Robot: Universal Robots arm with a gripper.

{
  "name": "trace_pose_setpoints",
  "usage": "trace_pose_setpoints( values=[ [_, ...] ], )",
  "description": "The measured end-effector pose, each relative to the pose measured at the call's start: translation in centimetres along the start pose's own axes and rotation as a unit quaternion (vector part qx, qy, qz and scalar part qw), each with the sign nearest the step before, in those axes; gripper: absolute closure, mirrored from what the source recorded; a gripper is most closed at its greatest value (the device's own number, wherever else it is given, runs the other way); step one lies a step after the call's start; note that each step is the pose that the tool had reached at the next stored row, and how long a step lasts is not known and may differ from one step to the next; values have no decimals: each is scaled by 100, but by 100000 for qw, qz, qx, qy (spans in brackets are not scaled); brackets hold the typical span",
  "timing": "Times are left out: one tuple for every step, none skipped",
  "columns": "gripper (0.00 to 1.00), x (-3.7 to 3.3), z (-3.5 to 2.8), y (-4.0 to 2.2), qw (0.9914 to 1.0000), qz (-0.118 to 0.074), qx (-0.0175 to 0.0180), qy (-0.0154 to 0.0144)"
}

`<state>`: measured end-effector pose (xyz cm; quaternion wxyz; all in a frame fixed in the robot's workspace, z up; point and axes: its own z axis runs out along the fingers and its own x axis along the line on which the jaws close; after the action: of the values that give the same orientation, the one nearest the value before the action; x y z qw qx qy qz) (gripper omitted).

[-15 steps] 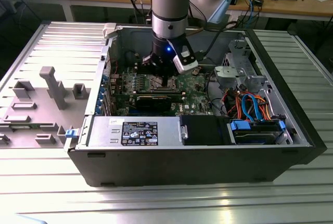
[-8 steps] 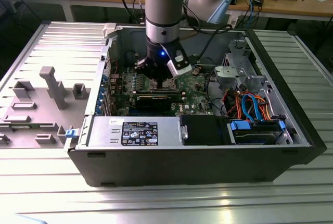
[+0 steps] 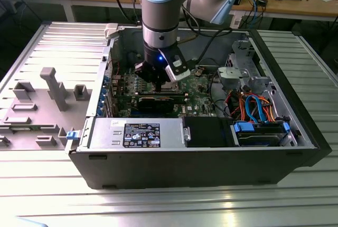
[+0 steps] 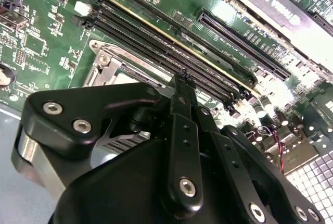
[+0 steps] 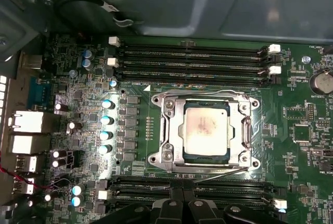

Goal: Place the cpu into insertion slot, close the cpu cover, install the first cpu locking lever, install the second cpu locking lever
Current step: 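Install the second cpu locking lever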

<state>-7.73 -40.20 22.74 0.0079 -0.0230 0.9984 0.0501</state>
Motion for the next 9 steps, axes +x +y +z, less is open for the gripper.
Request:
trace_pose_setpoints(
  values=[
    [89,5,7,-1,100000,6,-5,-3],
    [89,8,14,-1,100000,4,-6,-2],
    [89,8,14,-1,100000,8,-4,-4],
    [89,8,14,-1,100000,8,-4,-2],
    [89,8,14,-1,100000,7,-4,-2],
    [89,8,14,-1,100000,7,-3,-3],
    [89,8,14,-1,100000,6,-3,-2],
    [89,8,14,-1,100000,5,-3,-2],
    [89,9,15,-1,100000,6,-5,-3]
  ],
)
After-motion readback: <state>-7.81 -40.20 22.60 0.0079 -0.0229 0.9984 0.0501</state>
